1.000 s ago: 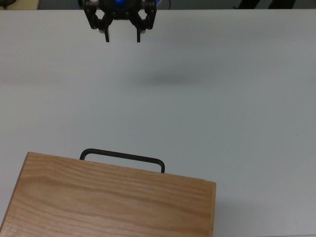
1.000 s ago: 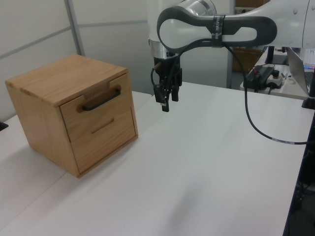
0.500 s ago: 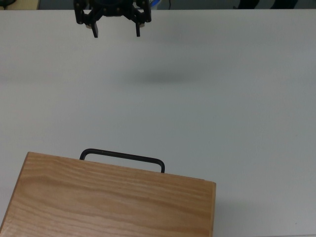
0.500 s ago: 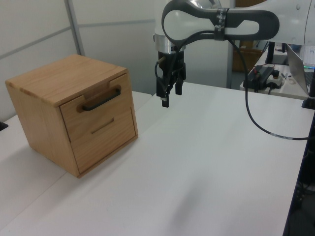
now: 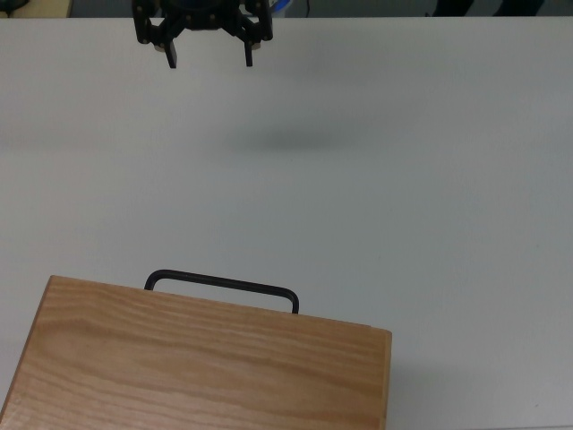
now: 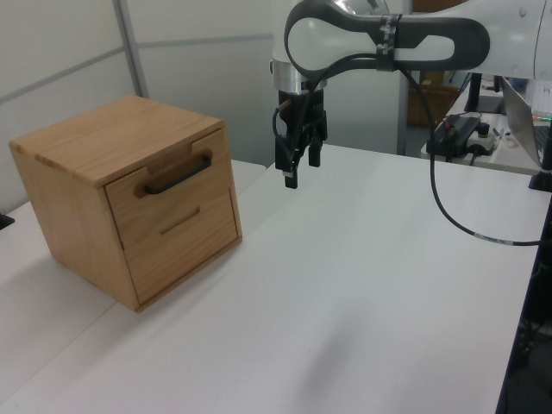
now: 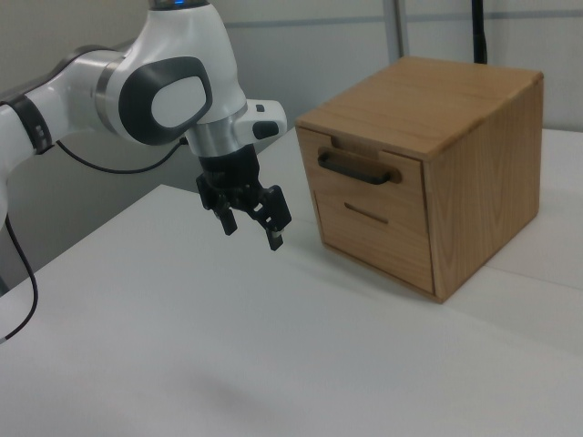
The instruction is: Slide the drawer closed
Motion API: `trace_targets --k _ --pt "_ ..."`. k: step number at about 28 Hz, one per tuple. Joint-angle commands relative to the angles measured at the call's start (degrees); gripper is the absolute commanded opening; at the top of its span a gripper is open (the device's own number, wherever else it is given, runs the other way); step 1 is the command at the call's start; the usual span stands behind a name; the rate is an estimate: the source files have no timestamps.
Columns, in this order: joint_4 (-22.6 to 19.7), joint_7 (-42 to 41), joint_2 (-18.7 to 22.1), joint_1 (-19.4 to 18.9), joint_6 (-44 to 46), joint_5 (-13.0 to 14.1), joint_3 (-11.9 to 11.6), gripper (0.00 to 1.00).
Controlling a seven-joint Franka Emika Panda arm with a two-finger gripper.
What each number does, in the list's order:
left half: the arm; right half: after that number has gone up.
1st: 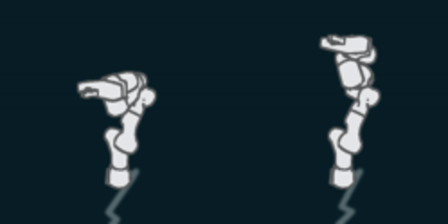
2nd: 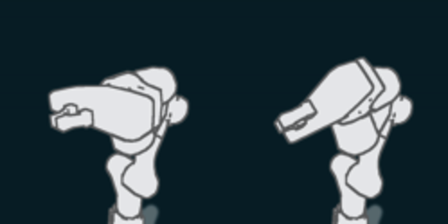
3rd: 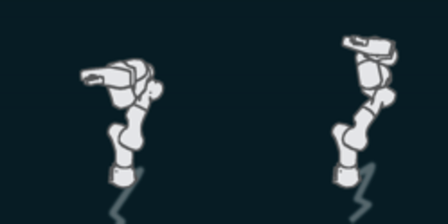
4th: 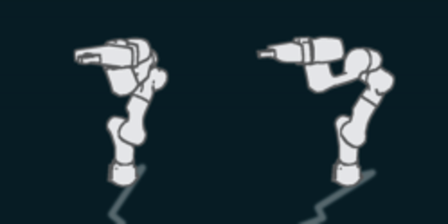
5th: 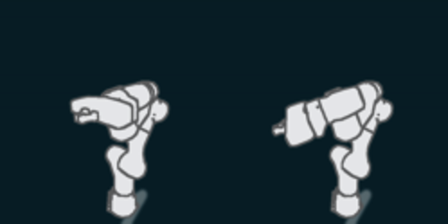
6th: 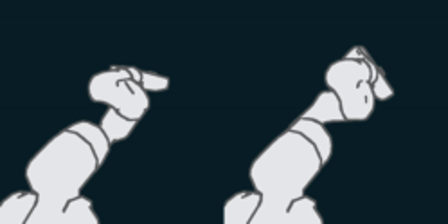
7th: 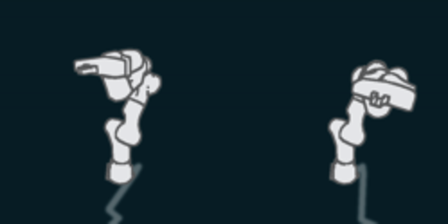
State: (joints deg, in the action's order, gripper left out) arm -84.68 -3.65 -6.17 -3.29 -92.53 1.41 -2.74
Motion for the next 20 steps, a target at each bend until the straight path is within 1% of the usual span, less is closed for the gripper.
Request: trace_targets --k 1,13,20 --pt "-1.45 -1.18 1.42 -0.23 0.78 1.31 -0.6 1.0" --pt "-1.18 -1.18 0.63 -0.23 0.16 1.4 0.11 1.0" --pt "-1.18 -1.18 0.63 -0.32 0.16 1.4 0.11 1.0"
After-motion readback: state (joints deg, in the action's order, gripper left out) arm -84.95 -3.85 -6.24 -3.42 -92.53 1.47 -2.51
